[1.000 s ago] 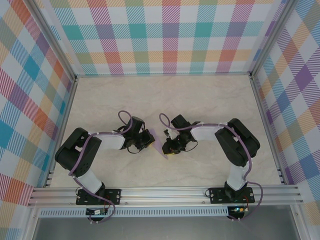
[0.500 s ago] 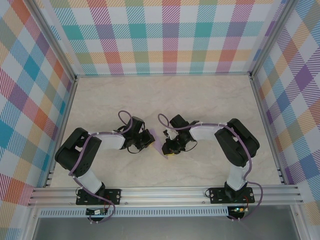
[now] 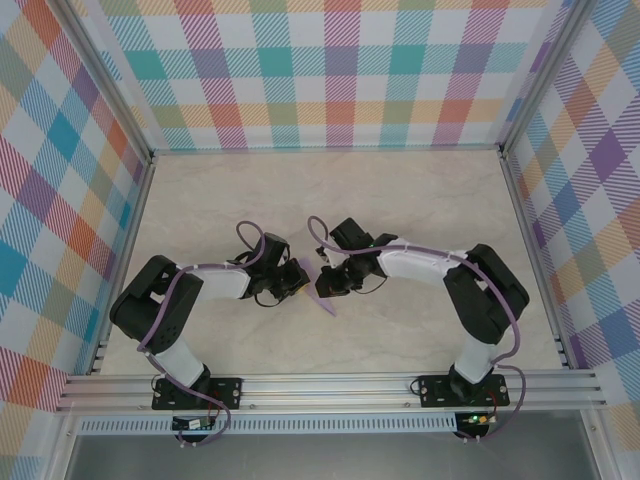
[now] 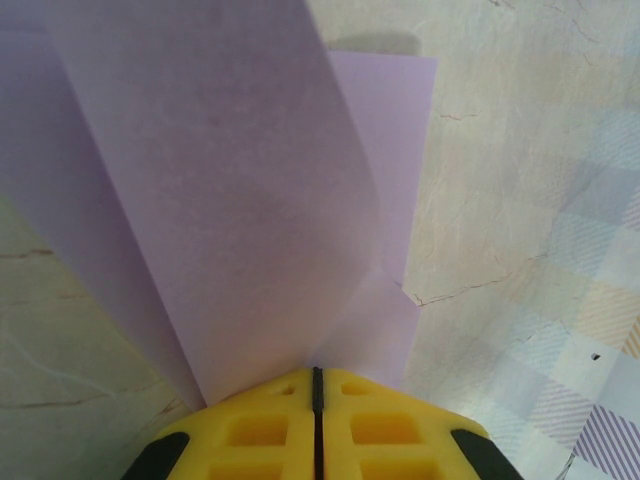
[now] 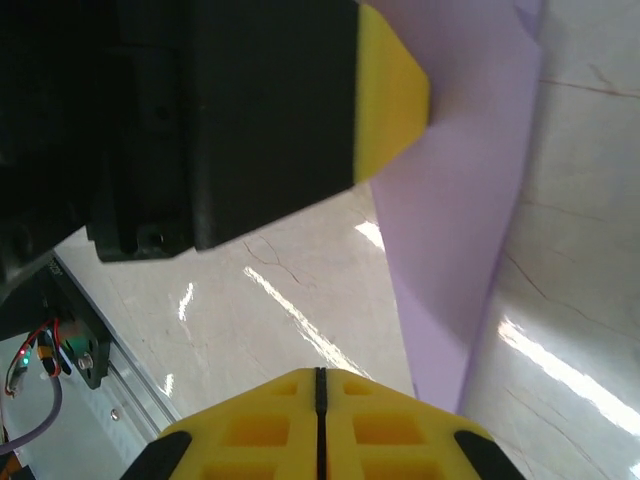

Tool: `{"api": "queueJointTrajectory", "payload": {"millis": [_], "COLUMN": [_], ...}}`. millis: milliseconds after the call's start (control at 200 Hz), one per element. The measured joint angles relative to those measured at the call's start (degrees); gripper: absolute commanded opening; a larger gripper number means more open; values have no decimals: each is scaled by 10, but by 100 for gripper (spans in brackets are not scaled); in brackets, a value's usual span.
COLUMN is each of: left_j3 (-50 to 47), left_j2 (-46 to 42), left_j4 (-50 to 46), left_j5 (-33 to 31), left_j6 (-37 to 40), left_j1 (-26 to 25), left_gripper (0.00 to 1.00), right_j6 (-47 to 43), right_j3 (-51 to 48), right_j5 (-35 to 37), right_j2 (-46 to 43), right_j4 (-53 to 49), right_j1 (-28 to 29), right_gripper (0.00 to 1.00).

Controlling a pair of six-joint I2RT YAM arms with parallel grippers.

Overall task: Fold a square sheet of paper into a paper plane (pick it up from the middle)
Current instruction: Fold the wing for the fifth time at the center of the table.

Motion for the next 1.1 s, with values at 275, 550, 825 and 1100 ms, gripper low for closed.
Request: {"api": "queueJointTrajectory", "payload": {"millis": [275, 550, 825, 1100], "left_j3": [3, 7, 10, 10], "left_j2": [2, 4, 4, 4], "left_j4": [-2, -7, -15, -15], "left_j5": [0, -1, -3, -4], "left_j6": [1, 2, 2, 2], "left_j1": [0, 0, 0, -1], "left_gripper": [7, 7, 7, 7], "right_j6": [0, 0, 0, 0], "right_j3": [31, 30, 2, -34], "right_j5": [6, 22, 3, -13], "right_j2": [65, 80, 79, 58], "right_j4": [-8, -12, 23, 57], "right_j1": [13, 14, 9, 3], "right_gripper": [4, 3, 3, 4]}}
